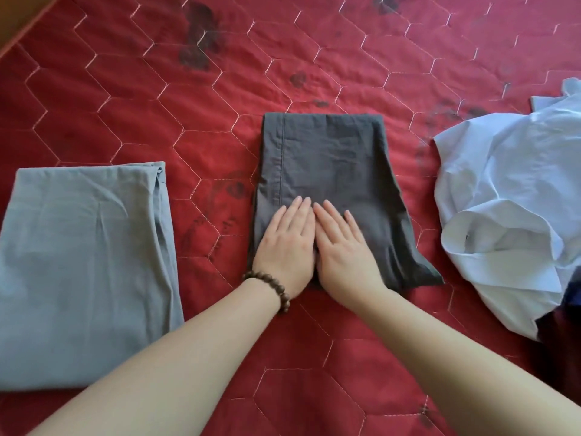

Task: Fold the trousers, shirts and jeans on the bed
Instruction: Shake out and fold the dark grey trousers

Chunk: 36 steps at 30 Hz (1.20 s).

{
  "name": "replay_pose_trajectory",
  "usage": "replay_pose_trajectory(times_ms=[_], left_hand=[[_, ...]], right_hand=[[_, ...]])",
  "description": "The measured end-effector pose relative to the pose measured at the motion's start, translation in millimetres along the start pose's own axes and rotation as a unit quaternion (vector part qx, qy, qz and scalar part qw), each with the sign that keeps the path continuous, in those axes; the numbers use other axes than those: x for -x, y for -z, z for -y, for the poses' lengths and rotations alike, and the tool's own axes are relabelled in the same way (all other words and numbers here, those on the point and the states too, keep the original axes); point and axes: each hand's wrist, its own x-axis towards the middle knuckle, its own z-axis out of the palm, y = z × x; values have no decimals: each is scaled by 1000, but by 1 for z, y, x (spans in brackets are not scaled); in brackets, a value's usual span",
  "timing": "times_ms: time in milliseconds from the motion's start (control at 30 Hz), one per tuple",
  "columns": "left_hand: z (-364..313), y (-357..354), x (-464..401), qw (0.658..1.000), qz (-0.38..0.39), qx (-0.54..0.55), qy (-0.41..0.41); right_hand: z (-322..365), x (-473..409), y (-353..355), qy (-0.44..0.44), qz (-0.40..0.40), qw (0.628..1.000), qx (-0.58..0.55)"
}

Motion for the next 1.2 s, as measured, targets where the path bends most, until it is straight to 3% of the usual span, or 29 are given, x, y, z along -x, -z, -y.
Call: replay_pose_trajectory(times_ms=[100,200,333,400,467,533,600,700,800,900,1000,1100,1167,1200], left_hand=[[4,-16,4,997,32,-64,26],[7,-21,6,998,4,-55,25],[6,-24,7,998,4,-46,39],[7,-23,7,998,7,-43,47],[9,-24,6,998,0,-32,51],[10,-26,6,998,-12,-25,48],[9,-26,6,999,-28,-20,42],[10,-28,6,998,-50,-9,47],[10,-28,6,998,-37,-16,48],[11,-28,5,998,-36,-17,46],[11,-29,6,998,-43,-15,44],[11,-30,5,998,-47,-20,45],[11,-31,6,998,-51,-18,44],[11,-31,6,998,-53,-17,42]], right_hand=[[-13,4,-13,10,22,999,34],[-56,16,-7,0,63,994,90],[-98,34,12,-166,109,974,107],[-98,29,21,-208,76,967,125],[-85,11,30,-159,-29,982,97],[-67,-16,33,-18,-82,996,22],[-48,-51,26,137,-6,991,-3],[-39,-103,10,235,138,961,48],[-65,-145,6,219,141,955,143],[-99,-175,16,50,101,973,201],[-111,-188,32,-84,24,968,234],[-81,-161,32,-5,-83,988,130],[-58,-112,14,119,-40,989,79],[-56,-87,7,139,10,986,87]])
